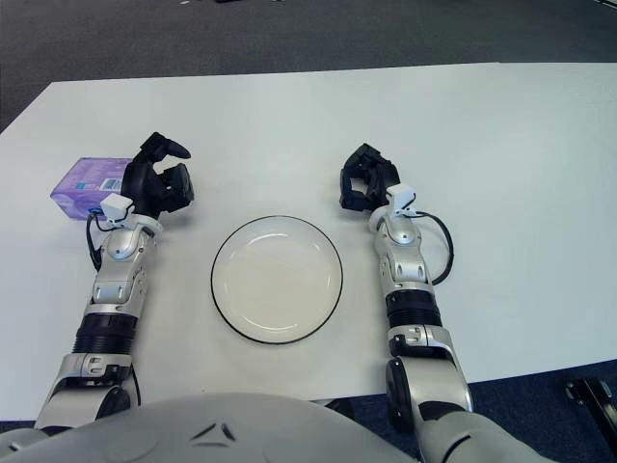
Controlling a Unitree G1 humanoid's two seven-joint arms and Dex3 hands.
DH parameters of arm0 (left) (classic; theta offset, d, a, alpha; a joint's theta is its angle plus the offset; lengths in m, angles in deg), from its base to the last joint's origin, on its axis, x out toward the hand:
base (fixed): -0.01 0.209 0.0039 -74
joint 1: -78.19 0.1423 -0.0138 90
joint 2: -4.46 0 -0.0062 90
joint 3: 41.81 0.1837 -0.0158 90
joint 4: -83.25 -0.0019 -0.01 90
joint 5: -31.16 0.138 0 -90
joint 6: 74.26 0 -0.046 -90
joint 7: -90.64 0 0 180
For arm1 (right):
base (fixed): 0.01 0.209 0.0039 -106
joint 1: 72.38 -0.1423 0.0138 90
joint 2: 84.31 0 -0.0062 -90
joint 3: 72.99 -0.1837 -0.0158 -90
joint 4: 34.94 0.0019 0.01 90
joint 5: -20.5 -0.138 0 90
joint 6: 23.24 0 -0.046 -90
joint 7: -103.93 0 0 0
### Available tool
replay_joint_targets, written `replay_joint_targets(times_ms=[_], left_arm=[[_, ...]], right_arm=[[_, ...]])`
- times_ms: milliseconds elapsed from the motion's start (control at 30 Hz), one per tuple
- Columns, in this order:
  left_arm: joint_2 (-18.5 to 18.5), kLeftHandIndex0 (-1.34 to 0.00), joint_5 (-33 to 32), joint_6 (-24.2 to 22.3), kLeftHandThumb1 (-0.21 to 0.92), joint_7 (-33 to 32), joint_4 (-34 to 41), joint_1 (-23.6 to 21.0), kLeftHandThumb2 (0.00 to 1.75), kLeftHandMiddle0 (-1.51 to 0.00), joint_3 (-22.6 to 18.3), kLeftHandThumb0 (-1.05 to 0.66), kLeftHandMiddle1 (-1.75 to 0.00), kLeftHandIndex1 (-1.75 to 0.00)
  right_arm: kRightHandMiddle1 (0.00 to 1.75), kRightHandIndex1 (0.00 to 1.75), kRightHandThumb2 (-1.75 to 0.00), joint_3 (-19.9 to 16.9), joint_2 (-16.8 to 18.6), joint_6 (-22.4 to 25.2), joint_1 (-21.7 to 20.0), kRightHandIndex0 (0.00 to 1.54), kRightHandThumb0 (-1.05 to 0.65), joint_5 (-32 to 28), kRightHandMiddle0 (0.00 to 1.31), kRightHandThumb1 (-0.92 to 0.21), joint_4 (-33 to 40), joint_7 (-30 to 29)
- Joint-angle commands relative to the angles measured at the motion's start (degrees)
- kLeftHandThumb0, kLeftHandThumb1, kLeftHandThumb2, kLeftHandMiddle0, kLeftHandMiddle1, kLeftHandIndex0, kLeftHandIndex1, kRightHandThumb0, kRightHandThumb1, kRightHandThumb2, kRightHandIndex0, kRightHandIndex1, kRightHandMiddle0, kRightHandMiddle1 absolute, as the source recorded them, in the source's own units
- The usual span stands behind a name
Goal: Put the tissue paper into the plate.
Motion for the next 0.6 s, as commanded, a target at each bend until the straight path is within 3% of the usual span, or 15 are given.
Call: replay_joint_targets(times_ms=[0, 567], left_arm=[[2.9, -0.48, -0.1, -0.2, 0.49, -0.9, -7.3, 11.1, 1.1, -1.19, 0.0, -0.43, -1.75, -1.75], [2.6, -0.52, 0.7, -0.1, 0.44, -2.7, -4.0, 11.6, 1.17, -1.23, -0.7, -0.44, -1.75, -1.75]], right_arm=[[1.75, 1.75, -1.34, 0.4, 2.4, 0.9, 8.6, 1.3, -0.49, 0.0, 0.63, -0.3, -5.5, 0.3], [1.75, 1.75, -1.35, 0.4, 2.4, 1.5, 8.6, 1.3, -0.49, 0.1, 0.64, -0.29, -5.3, -0.1]])
